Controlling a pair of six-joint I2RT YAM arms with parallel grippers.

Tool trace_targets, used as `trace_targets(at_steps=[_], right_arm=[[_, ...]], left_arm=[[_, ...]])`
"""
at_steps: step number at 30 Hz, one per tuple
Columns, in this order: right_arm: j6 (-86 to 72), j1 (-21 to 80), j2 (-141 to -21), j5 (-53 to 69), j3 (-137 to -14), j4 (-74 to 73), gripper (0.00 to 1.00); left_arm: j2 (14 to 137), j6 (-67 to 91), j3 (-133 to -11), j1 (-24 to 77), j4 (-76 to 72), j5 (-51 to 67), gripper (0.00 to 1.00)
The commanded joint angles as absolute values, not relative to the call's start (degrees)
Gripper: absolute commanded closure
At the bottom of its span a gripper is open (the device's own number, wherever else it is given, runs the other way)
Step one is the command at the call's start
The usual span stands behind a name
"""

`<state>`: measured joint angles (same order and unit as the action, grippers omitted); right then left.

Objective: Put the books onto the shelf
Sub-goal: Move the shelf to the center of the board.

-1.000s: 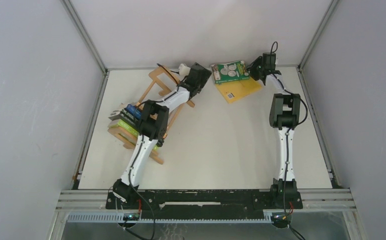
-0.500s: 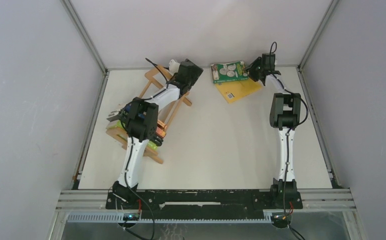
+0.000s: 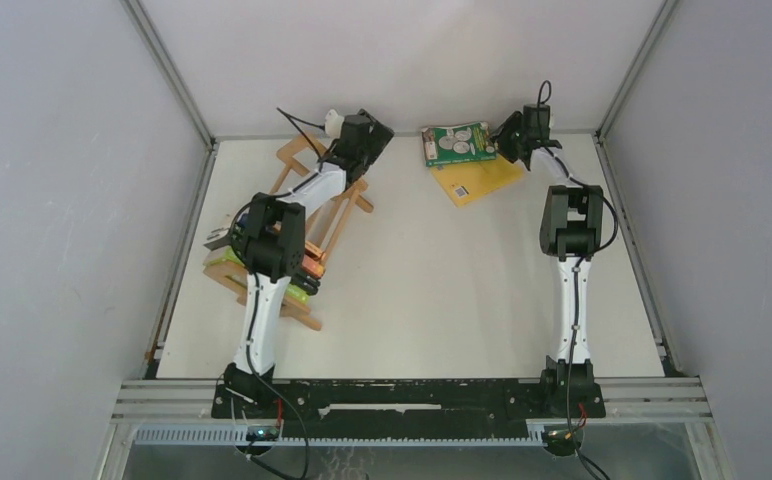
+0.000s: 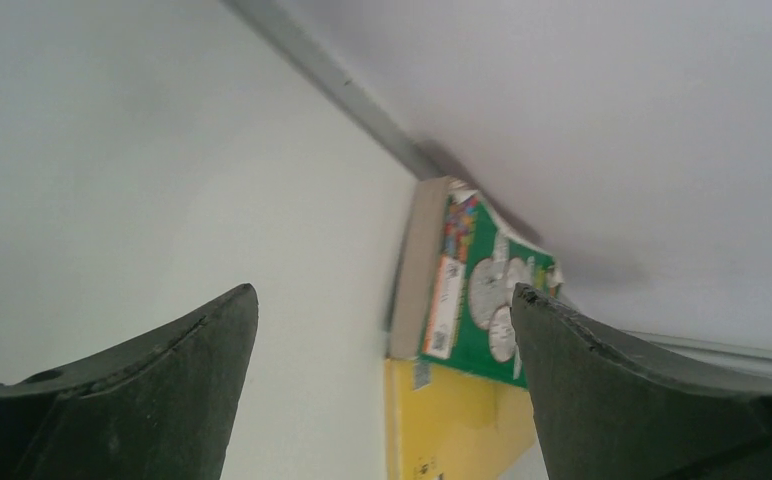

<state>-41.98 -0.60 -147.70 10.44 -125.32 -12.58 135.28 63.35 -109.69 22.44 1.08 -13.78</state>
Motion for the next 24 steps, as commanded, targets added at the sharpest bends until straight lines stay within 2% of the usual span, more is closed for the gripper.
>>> trace_targets(at_steps=[1,9,24], right_arm=[[-36.14,-0.16,-139.46,8.04,-124.79,-8.14,0.40],[-34.66,-0.18,-135.21,8.22,-121.96,-8.06,0.40],[-34.36,-2.07,-127.85,10.21,-109.74,-5.72,0.40]], left_arm=[[135.68,58.43,-118.96,22.18,-1.97,-9.41,0.00],[136.55,55.13,-127.44,24.20,-1.55,-4.81,0.00],[140.87,63.55,-127.51,33.45,-3.43,-9.63,0.00]])
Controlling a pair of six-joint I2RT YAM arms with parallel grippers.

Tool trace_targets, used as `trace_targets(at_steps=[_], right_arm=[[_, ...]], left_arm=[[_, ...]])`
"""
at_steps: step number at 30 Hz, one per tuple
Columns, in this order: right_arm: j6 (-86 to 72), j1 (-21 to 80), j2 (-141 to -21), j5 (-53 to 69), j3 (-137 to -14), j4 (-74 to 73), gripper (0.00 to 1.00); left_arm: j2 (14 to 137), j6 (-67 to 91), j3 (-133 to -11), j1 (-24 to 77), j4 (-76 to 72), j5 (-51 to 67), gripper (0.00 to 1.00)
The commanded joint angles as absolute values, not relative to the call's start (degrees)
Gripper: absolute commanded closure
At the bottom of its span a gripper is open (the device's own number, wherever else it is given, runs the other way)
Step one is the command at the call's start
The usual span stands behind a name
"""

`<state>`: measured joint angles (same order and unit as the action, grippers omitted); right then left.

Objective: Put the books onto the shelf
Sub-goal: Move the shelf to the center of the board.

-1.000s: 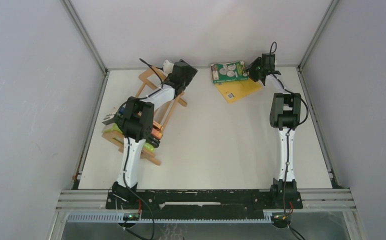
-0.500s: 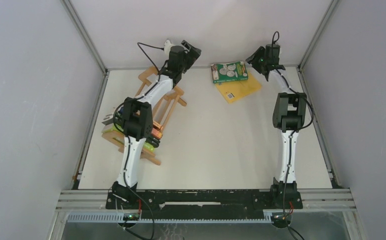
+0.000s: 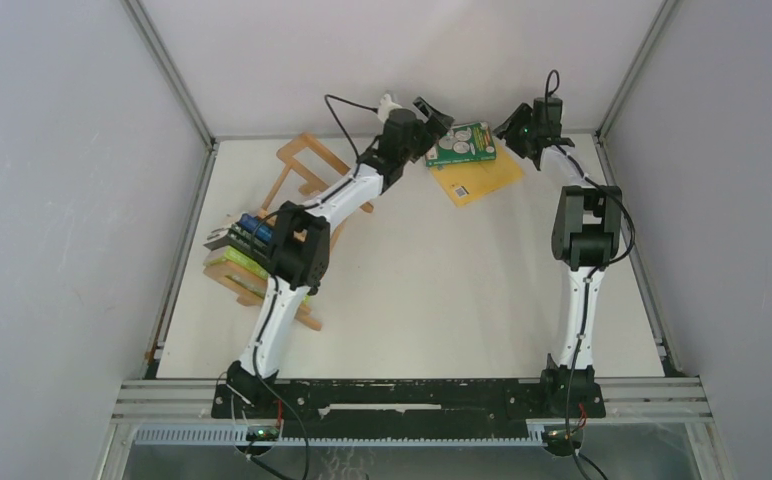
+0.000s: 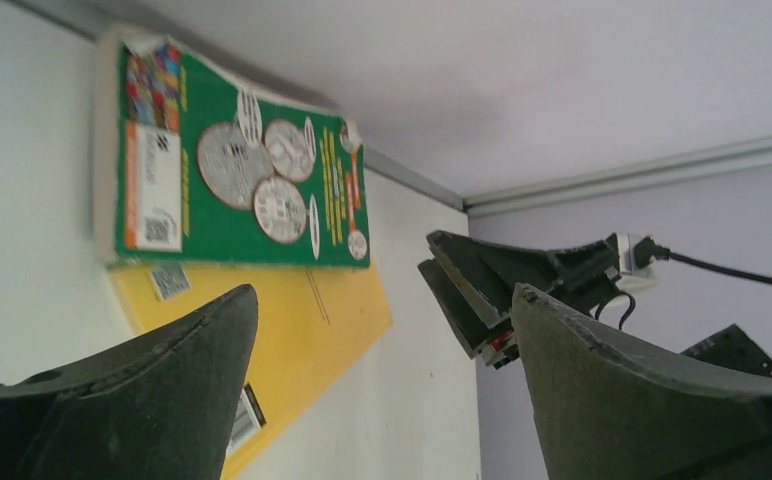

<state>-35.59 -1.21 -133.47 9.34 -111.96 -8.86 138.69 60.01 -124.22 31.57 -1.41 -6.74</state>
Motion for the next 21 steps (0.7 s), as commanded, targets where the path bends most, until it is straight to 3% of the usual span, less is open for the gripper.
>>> trace_targets(at_steps=[1,21], right_arm=[[-34.21,-2.22,-127.59,10.40,-109.23,-5.69,0.40],[-32.41,-3.87,-131.57,14.08,-112.05,-6.76,0.40]], left_arm=[[141.36,64.56,-127.67,33.87,-3.43,-10.73,0.00],[151.28,80.67,-133.87,36.69,-1.80,-28.89,0.00]])
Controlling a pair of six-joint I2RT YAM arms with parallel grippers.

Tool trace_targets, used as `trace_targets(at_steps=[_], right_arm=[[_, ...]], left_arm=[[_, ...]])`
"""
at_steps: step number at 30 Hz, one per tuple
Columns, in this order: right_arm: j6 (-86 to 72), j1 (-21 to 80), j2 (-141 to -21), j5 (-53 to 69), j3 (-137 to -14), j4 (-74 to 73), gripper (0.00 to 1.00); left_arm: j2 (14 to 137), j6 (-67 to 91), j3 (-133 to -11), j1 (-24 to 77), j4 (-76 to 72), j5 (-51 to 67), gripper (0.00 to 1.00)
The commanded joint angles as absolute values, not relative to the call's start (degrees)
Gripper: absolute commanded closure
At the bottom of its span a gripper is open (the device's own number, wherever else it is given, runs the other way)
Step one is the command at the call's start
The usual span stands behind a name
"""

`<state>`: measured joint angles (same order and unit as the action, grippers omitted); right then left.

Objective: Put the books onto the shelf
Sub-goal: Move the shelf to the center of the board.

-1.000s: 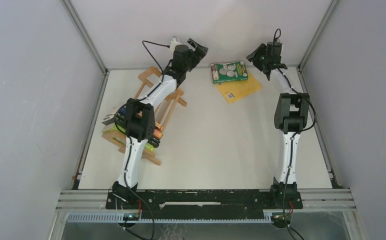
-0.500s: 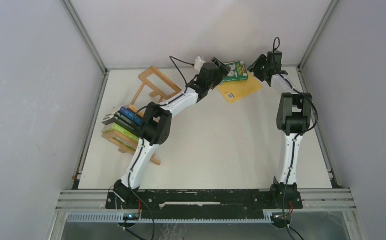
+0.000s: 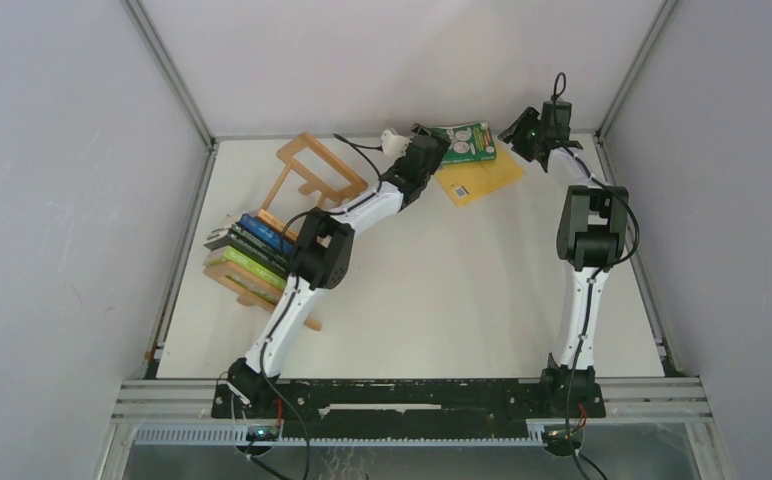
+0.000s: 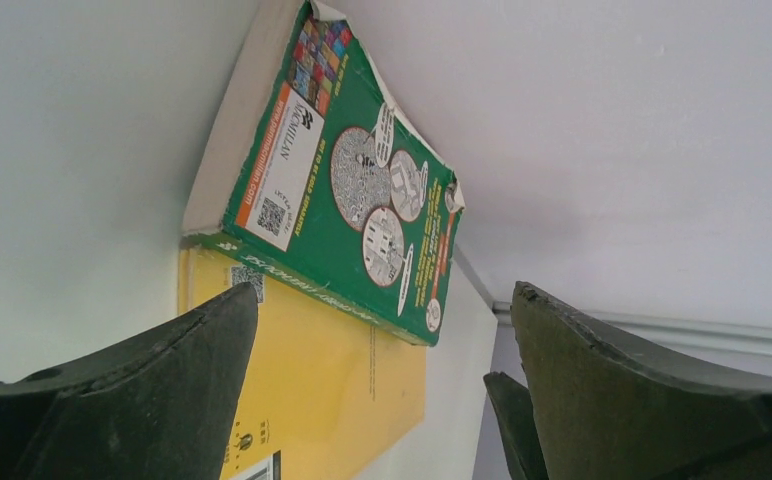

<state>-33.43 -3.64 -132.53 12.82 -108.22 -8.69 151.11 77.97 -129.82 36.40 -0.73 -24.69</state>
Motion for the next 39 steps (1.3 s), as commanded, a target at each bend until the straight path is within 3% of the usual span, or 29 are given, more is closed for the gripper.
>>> trace_targets(at_steps=[1,27,39], right_arm=[[-32.55,-3.87,-132.03,14.33,-112.58,-6.83,0.40],[-31.14,-3.52,-140.10,14.94,-124.83,-11.93,0.40],[-31.30,-3.34,-144.12,15.03,-129.72,-13.54,0.40]], left_arm=[[151.26,80.67,-133.86,36.72,-1.64,-29.29,0.00],[151.11,79.89,-131.49,35.07,-4.32,-33.66,0.00],[155.08,81.11,-136.25,33.49,-2.94,-32.35,0.00]])
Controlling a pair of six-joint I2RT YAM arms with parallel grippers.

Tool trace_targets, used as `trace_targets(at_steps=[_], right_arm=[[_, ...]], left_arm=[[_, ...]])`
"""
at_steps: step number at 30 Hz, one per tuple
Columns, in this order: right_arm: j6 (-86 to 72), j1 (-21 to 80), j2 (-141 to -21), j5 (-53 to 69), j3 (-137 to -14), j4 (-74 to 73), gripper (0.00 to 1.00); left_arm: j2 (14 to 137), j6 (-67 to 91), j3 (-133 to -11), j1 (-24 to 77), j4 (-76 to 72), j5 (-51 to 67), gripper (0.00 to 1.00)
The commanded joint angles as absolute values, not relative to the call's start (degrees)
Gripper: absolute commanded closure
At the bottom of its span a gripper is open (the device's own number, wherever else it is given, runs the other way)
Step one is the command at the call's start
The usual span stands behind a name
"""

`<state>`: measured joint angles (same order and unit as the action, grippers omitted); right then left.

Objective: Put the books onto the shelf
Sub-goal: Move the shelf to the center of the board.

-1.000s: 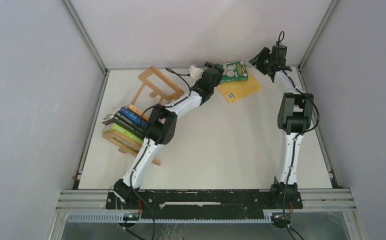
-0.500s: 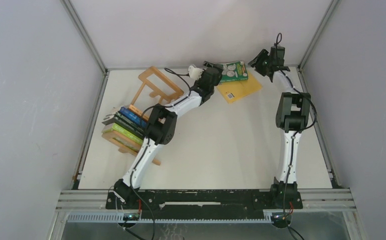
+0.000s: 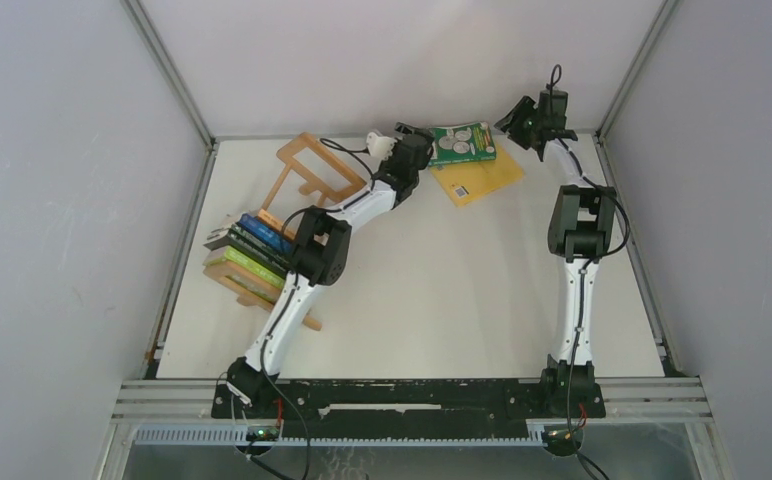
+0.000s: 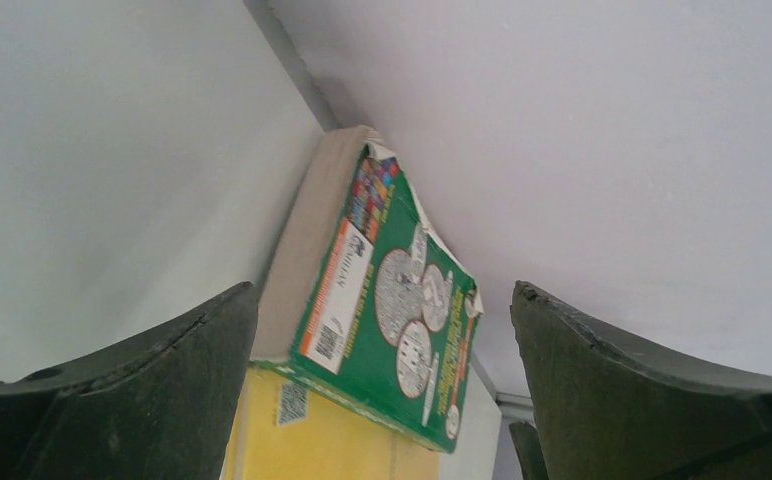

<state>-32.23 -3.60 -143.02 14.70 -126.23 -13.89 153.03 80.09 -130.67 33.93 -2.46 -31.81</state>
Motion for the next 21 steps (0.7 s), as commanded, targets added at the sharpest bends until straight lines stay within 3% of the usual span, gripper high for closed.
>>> trace_targets(at_steps=[1,21], right_arm=[[-31.37,-3.38,-144.35,15.03,-130.07,-13.60,0.40],[-32.17,-3.08,-147.78,14.76,-133.59,-14.12,0.40]], left_arm=[[155.35,81.26,-136.53,33.42,-2.83,-32.42,0.00],[153.39,81.19,-129.72,30.16,-5.41,-31.03,0.00]])
